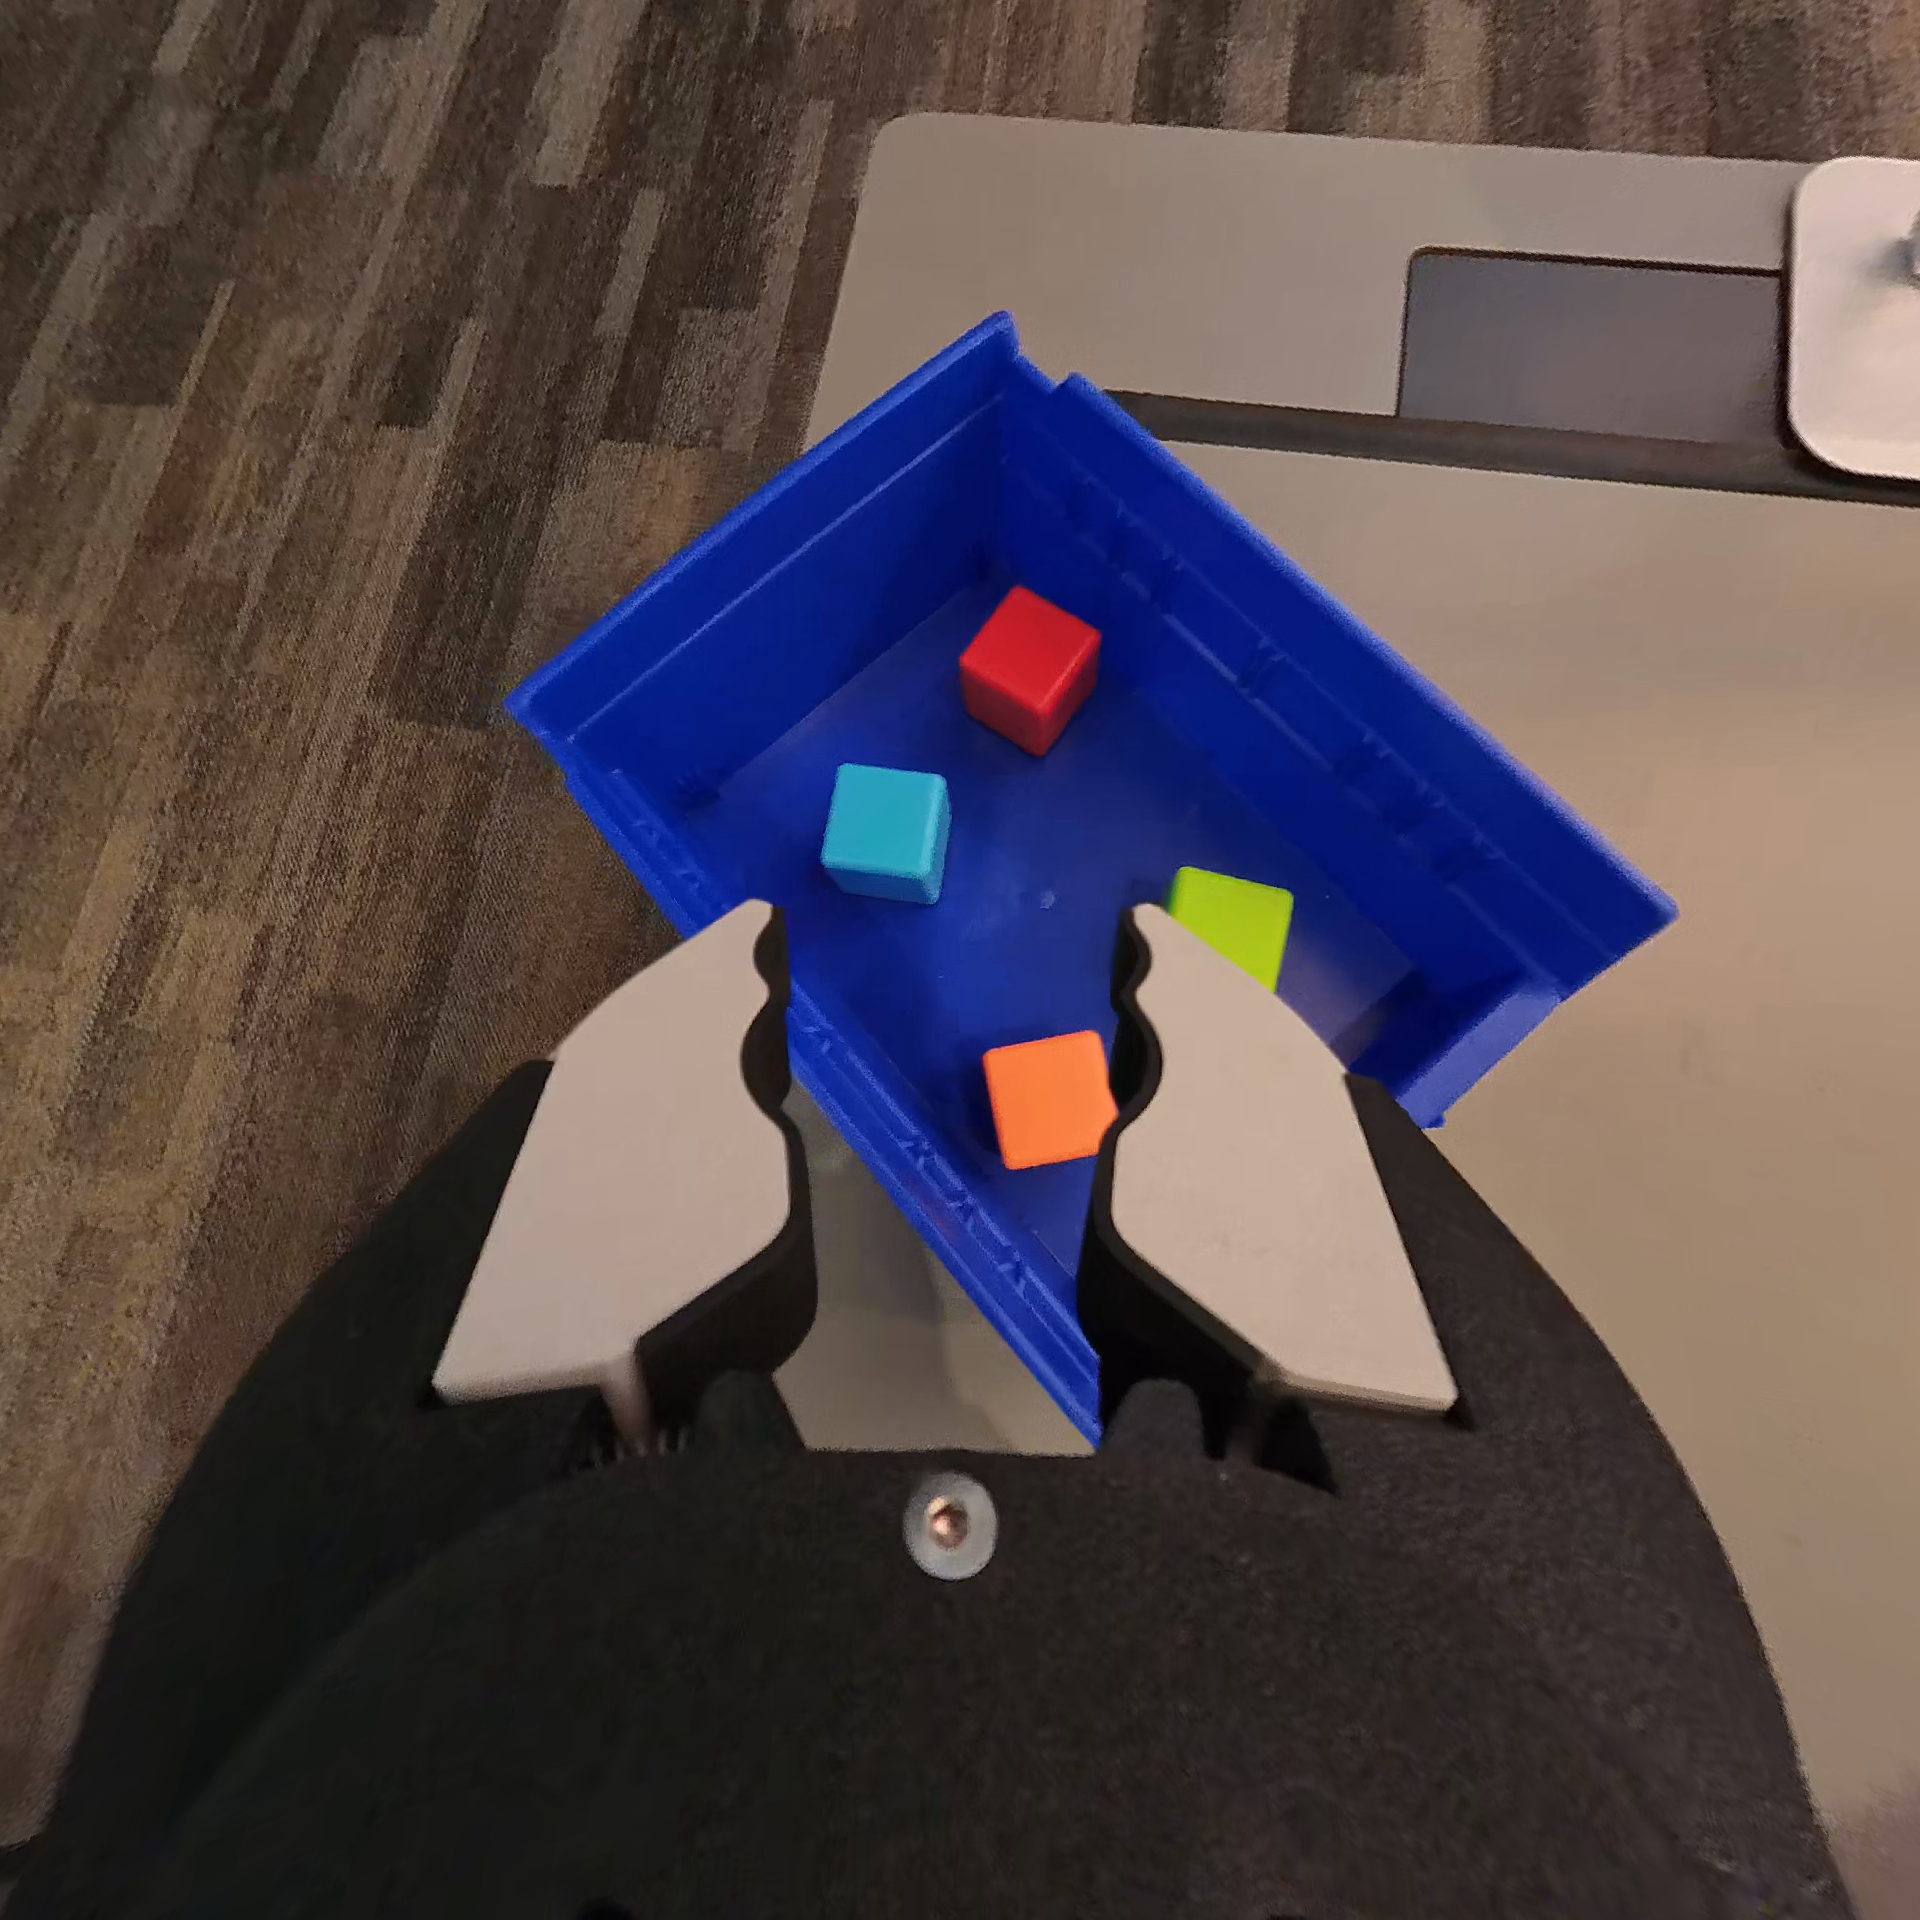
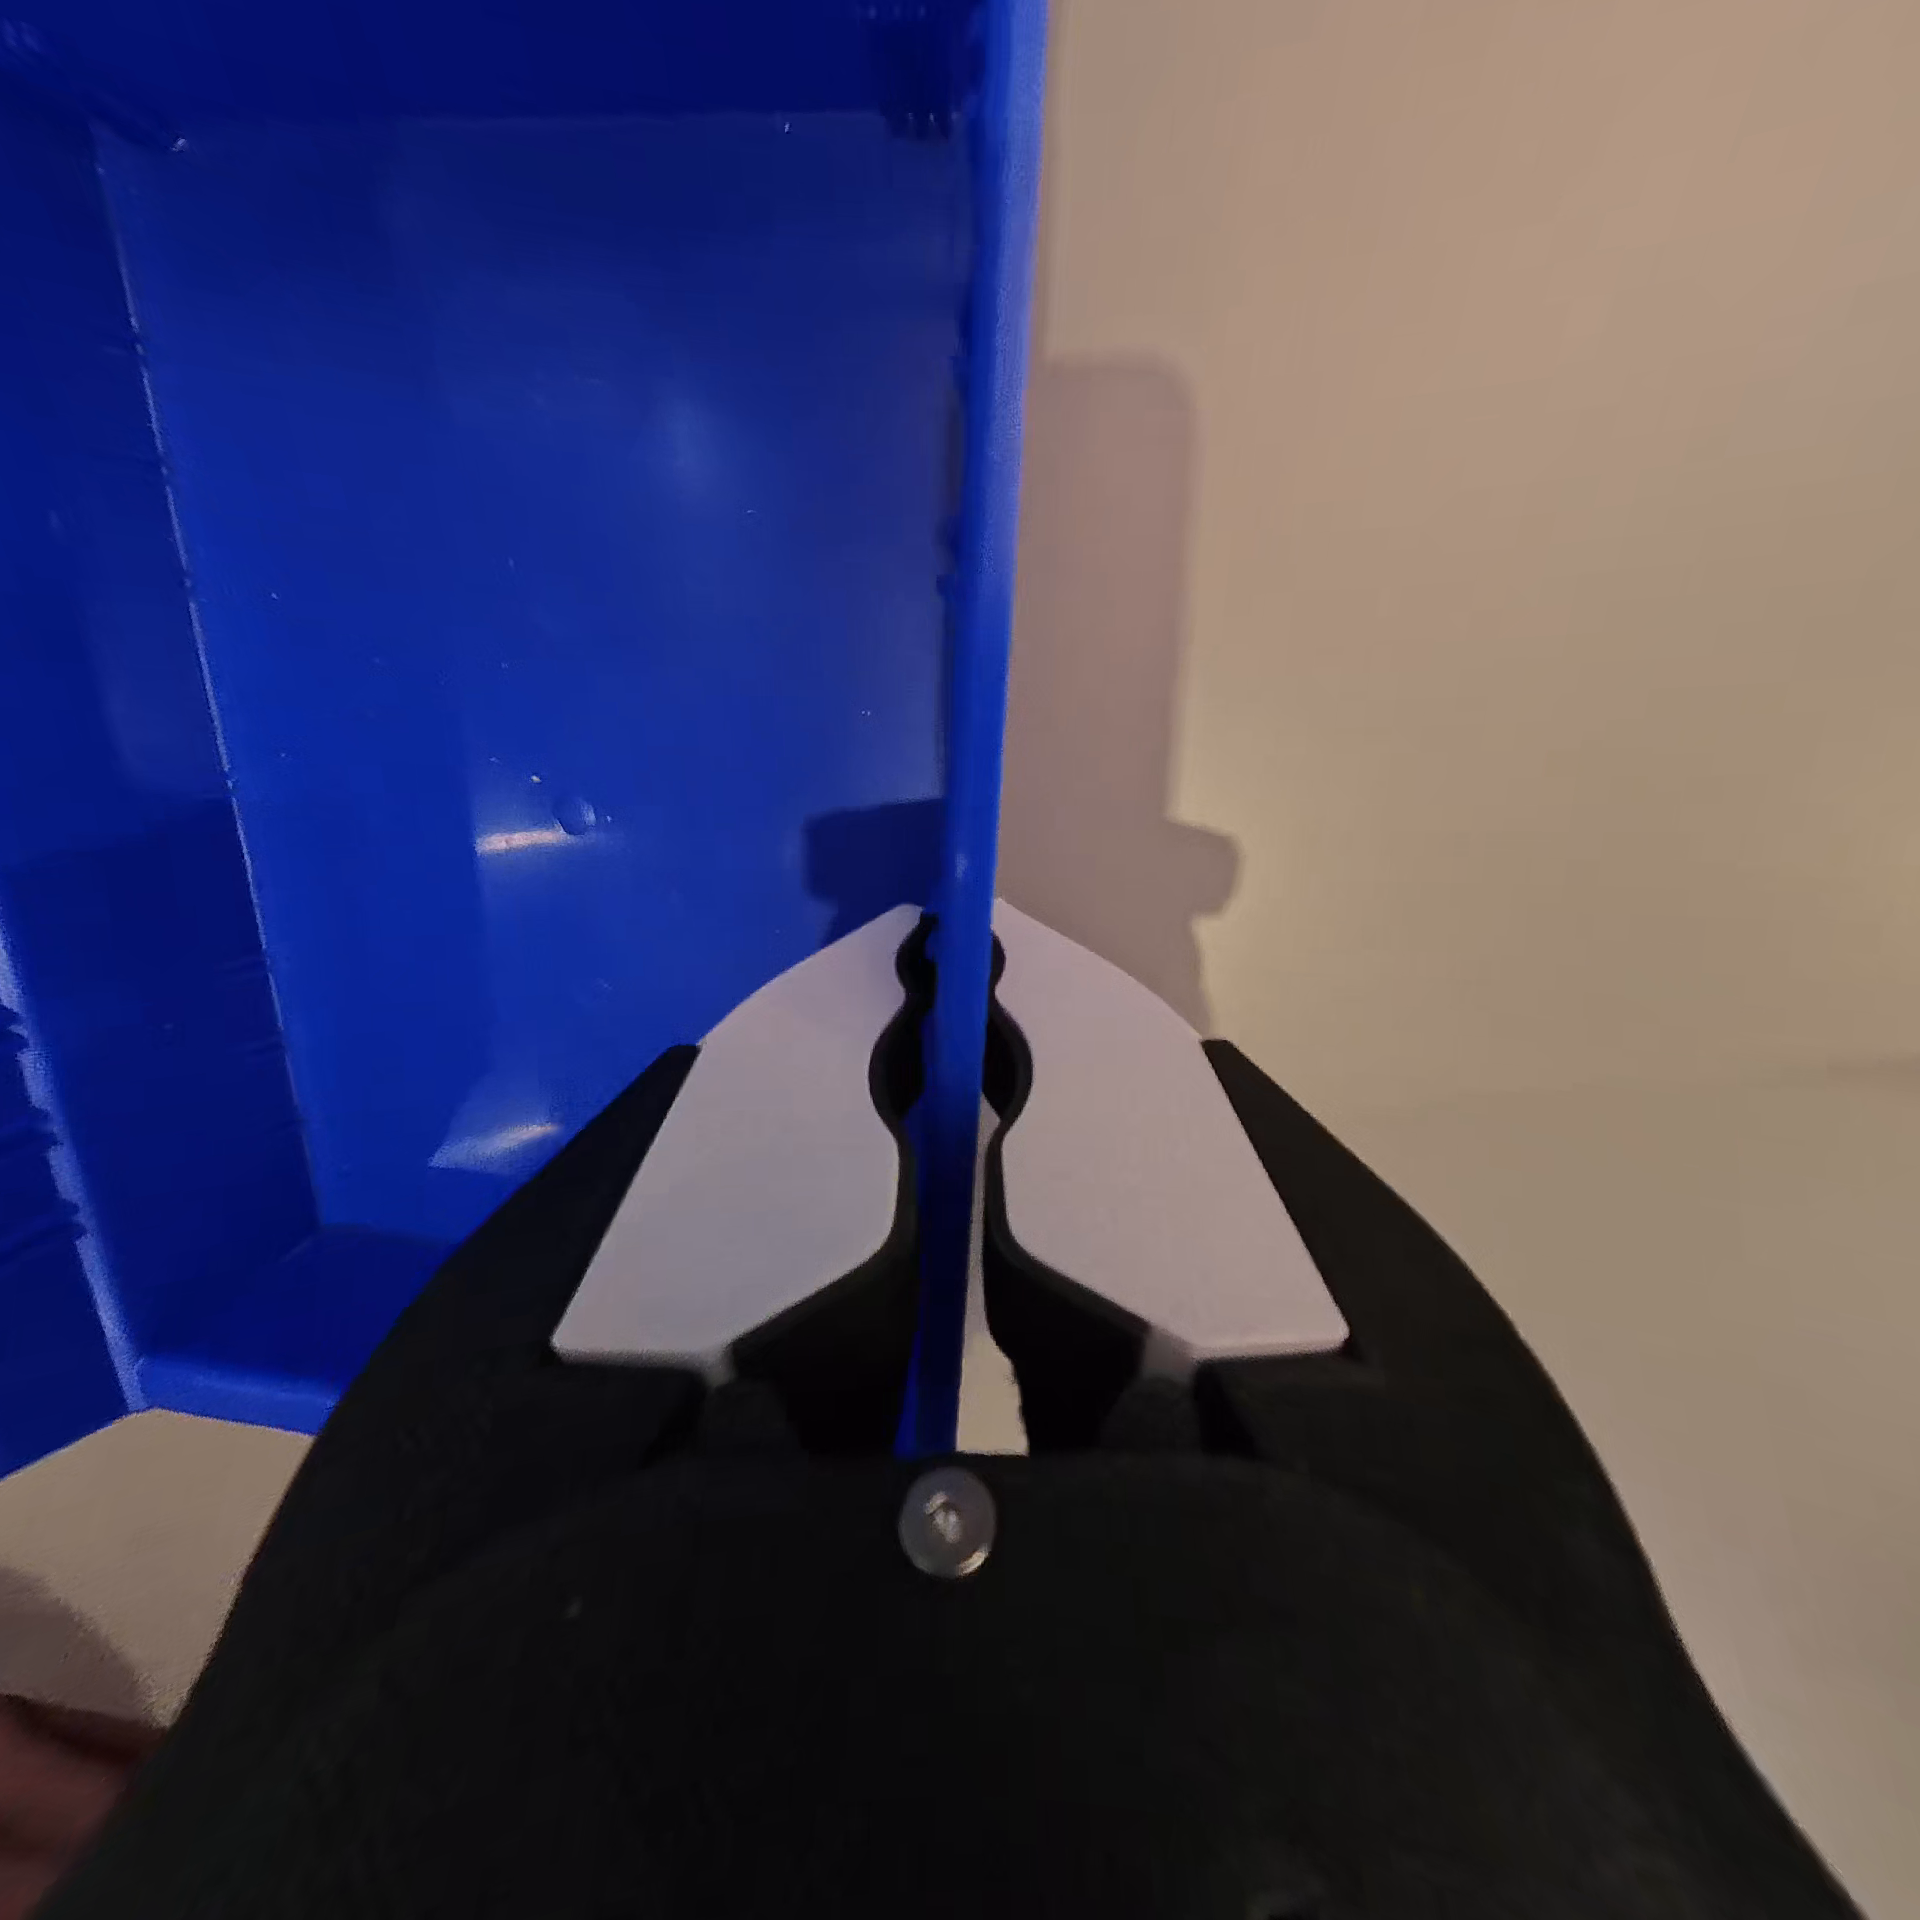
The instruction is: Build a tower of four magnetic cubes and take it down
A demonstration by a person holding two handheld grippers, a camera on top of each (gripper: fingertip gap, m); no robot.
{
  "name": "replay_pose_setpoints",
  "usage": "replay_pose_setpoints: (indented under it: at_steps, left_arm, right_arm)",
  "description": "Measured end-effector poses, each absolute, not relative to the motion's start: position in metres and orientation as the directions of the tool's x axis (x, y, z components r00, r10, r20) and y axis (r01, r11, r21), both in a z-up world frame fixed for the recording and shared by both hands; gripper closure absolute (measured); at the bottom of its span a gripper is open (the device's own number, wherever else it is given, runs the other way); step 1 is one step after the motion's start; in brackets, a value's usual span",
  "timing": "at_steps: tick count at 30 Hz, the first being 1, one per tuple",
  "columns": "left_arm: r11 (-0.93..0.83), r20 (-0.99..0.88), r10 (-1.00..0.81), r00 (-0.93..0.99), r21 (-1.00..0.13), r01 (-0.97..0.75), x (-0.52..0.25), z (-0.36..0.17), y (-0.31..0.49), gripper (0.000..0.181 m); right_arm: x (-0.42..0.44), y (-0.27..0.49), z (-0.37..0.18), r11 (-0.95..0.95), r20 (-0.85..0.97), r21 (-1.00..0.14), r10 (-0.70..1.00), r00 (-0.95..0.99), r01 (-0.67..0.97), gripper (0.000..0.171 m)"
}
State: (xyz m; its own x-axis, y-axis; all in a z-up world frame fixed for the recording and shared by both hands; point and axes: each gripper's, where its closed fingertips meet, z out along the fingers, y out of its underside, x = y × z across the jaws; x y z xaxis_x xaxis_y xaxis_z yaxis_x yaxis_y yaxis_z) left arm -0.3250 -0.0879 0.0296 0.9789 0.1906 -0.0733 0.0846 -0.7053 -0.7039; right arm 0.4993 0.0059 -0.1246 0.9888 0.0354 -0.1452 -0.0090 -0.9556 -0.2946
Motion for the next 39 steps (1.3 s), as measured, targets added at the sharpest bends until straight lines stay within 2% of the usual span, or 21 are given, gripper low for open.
replay_pose_setpoints:
  at_steps: [2,5,8,10,13,16,18,23,24,26,33,39]
  left_arm:
    - [-0.702,-0.052,0.223,0.973,-0.701,0.123,-0.335,0.026,-0.091,0.121]
    - [-0.697,0.0,0.294,0.956,-0.684,0.215,-0.353,0.017,-0.101,0.116]
    - [-0.686,0.082,0.379,0.922,-0.644,0.339,-0.367,0.005,-0.111,0.105]
    - [-0.698,0.093,0.395,0.914,-0.617,0.365,-0.373,-0.004,-0.114,0.105]
    - [-0.716,0.115,0.428,0.896,-0.562,0.415,-0.377,-0.02,-0.115,0.104]
    - [-0.788,0.124,0.411,0.903,-0.45,0.421,-0.37,-0.049,-0.112,0.104]
    - [-0.822,0.114,0.408,0.906,-0.385,0.419,-0.369,-0.067,-0.109,0.114]
    - [-0.86,0.079,0.414,0.907,-0.293,0.418,-0.371,-0.091,-0.108,0.117]
    - [-0.867,0.092,0.399,0.912,-0.284,0.408,-0.368,-0.095,-0.106,0.124]
    - [-0.881,0.061,0.386,0.921,-0.272,0.387,-0.371,-0.1,-0.105,0.151]
    - [-0.915,0.079,0.255,0.964,-0.303,0.267,-0.361,-0.099,-0.089,0.152]
    - [-0.953,-0.207,0.018,0.978,-0.299,-0.045,-0.355,-0.1,-0.052,0.154]
  right_arm:
    - [0.498,0.004,-0.123,-0.957,-0.118,-0.289,0.073,0.99,0.036,0.149]
    - [0.495,0.011,-0.109,-0.93,-0.091,-0.361,0.112,0.989,0.072,0.142]
    - [0.507,0.028,-0.076,-0.854,0.01,-0.515,0.079,0.997,0.073,0.141]
    - [0.506,0.038,-0.049,-0.771,0.034,-0.631,0.077,0.996,0.082,0.141]
    - [0.503,0.038,-0.025,-0.708,0.039,-0.702,0.069,0.997,0.077,0.142]
    - [0.503,0.034,-0.023,-0.711,0.062,-0.697,0.07,0.996,0.093,0.142]
    - [0.502,0.032,-0.027,-0.727,0.066,-0.679,0.079,0.995,0.103,0.141]
    - [0.497,0.034,-0.034,-0.748,0.08,-0.651,0.103,0.992,0.13,0.141]
    - [0.495,0.034,-0.035,-0.75,0.079,-0.648,0.11,0.991,0.135,0.142]
    - [0.491,0.035,-0.038,-0.757,0.085,-0.635,0.127,0.988,0.152,0.142]
    - [0.478,0.039,-0.049,-0.781,0.119,-0.586,0.177,0.977,0.213,0.141]
    - [0.468,0.04,-0.06,-0.8,0.126,-0.545,0.218,0.968,0.251,0.141]
